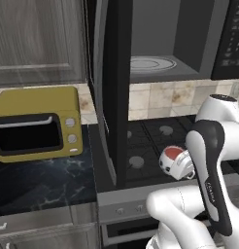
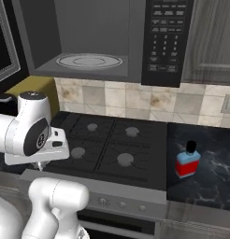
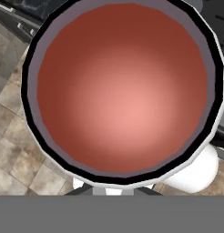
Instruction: Place the microwavable item in the microwave. Then, close the microwave door and press the start button.
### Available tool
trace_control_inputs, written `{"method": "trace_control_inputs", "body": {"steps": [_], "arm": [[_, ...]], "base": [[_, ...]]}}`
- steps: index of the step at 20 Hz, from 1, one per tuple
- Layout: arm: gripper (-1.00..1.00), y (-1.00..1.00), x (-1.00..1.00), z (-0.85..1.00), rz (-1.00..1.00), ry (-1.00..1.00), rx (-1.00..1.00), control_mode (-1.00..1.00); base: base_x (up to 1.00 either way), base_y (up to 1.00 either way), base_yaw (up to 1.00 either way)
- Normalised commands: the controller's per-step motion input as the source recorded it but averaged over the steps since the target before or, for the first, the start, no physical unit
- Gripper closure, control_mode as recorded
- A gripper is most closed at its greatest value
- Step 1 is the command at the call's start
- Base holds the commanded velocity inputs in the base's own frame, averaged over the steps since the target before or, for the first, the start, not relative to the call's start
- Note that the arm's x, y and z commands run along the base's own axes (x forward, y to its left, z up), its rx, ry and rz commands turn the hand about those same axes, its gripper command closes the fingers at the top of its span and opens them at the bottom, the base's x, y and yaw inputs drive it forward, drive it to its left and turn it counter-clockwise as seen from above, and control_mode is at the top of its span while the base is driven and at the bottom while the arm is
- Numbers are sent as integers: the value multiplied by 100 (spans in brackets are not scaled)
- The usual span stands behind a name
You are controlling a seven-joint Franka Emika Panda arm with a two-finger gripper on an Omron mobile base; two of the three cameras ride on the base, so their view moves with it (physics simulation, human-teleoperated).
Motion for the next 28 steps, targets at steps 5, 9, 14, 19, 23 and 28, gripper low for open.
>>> {"method": "trace_control_inputs", "body": {"steps": [5,9,14,19,23,28], "arm": [[100,0,0,0,0,0,0,100],[100,0,0,0,0,0,0,100],[100,0,0,0,0,0,0,100],[100,-2,0,7,0,-8,0,-100],[100,-15,0,81,0,-22,0,-100],[100,-19,0,100,0,-16,0,-100]], "base": [[21,-3,0],[1,-14,2],[0,-16,3],[0,-6,2],[0,0,0],[0,0,0]]}}
